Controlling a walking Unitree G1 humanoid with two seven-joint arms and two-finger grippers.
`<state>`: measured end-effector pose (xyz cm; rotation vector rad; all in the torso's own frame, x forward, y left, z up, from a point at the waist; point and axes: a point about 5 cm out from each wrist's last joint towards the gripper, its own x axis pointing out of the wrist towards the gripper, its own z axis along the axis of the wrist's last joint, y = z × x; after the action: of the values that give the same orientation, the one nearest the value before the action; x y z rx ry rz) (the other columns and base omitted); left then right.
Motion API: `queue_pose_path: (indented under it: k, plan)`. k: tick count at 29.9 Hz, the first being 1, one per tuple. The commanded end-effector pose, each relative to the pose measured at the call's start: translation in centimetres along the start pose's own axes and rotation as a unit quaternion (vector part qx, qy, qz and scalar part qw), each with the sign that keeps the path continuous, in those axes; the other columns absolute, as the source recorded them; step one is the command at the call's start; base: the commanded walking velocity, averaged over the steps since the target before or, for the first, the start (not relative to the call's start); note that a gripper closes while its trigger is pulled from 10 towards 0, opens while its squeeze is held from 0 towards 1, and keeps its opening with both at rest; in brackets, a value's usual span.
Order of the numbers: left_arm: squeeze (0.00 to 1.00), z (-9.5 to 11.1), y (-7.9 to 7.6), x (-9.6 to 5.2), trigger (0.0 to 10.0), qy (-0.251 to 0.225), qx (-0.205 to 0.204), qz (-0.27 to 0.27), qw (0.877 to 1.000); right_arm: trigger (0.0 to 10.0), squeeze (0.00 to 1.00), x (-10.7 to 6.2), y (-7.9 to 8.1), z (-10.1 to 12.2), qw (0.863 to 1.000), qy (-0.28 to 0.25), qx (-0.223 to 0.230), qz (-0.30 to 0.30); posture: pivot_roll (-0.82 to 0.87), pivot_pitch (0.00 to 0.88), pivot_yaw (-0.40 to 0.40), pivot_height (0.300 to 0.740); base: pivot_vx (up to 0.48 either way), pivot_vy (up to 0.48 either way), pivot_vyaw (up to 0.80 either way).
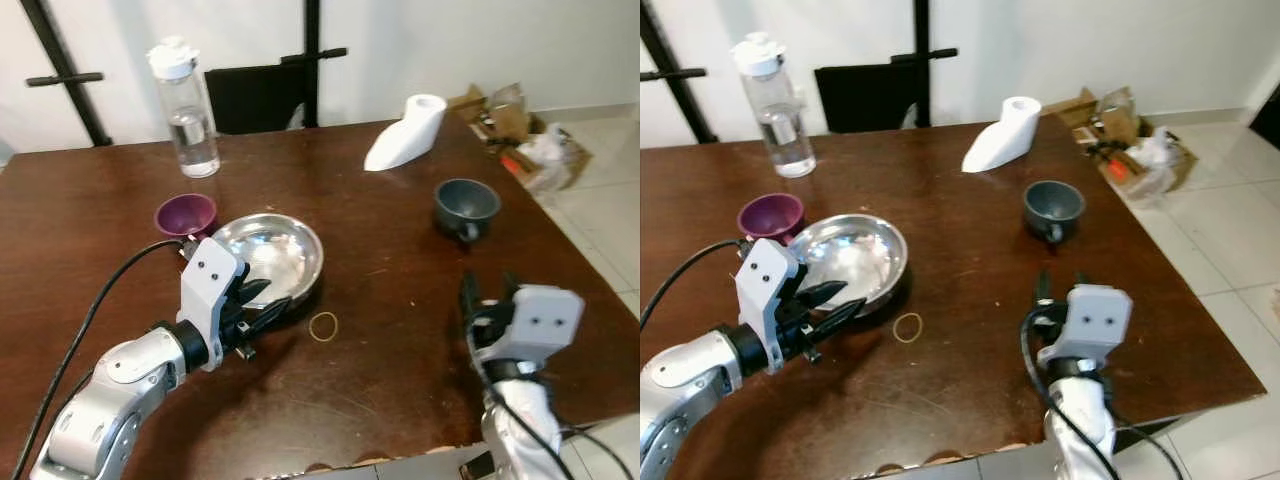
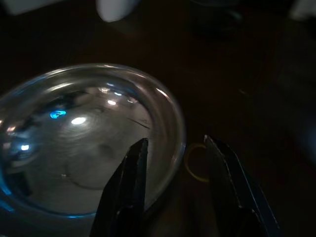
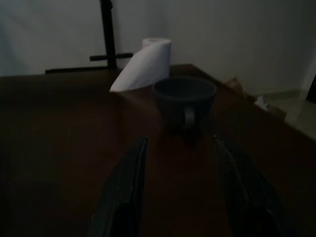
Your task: Setting the table
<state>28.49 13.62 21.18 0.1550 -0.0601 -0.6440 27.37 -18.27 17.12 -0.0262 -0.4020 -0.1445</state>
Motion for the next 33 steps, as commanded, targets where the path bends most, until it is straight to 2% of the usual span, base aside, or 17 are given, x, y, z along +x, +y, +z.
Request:
queue_pose_path:
  k: [1, 3, 4, 5, 10, 33]
  plan:
    - [0.0, -0.9, 0.0, 0.1, 10.0, 0.021, 0.001, 0.017, 1.0, 10.0, 0.0, -0.6, 0.3, 0.0, 1.0, 0.01, 0.008, 0.0, 0.06, 0.129, 0.11, 0.74, 0.0, 0.0, 0.0]
    - [0.0, -1.2, 0.1, 0.3, 10.0, 0.02, -0.003, 0.035, 0.999, 10.0, 0.0, -1.0, 0.5, 0.0, 1.0, 0.018, 0.011, 0.005, 0.05, 0.125, 0.111, 0.74, 0.0, 0.0, 0.0]
    - [0.0, -1.5, 0.2, 0.7, 10.0, 0.015, -0.011, 0.07, 0.997, 10.0, 0.0, -1.5, 1.1, 0.1, 0.999, 0.035, 0.013, 0.018, 0.04, 0.115, 0.107, 0.74, 0.0, 0.0, 0.0]
    - [0.0, -1.5, 0.3, 0.9, 10.0, 0.013, -0.014, 0.082, 0.996, 10.0, 0.0, -1.6, 1.3, 0.3, 0.999, 0.042, 0.014, 0.022, 0.04, 0.115, 0.107, 0.74, 0.0, 0.0, 0.0]
    - [0.0, -1.4, 0.5, 1.4, 10.0, 0.004, -0.008, 0.104, 0.995, 10.0, 0.0, -1.6, 1.8, 0.5, 0.998, 0.051, 0.016, 0.033, 0.04, 0.107, 0.099, 0.74, -0.06, 0.0, 0.0]
    - [0.0, -1.4, 0.8, 1.8, 10.0, -0.007, -0.004, 0.121, 0.993, 10.0, 0.0, -1.5, 2.3, 0.5, 0.996, 0.075, 0.014, 0.041, 0.04, 0.101, 0.1, 0.74, -0.364, 0.0, 0.0]
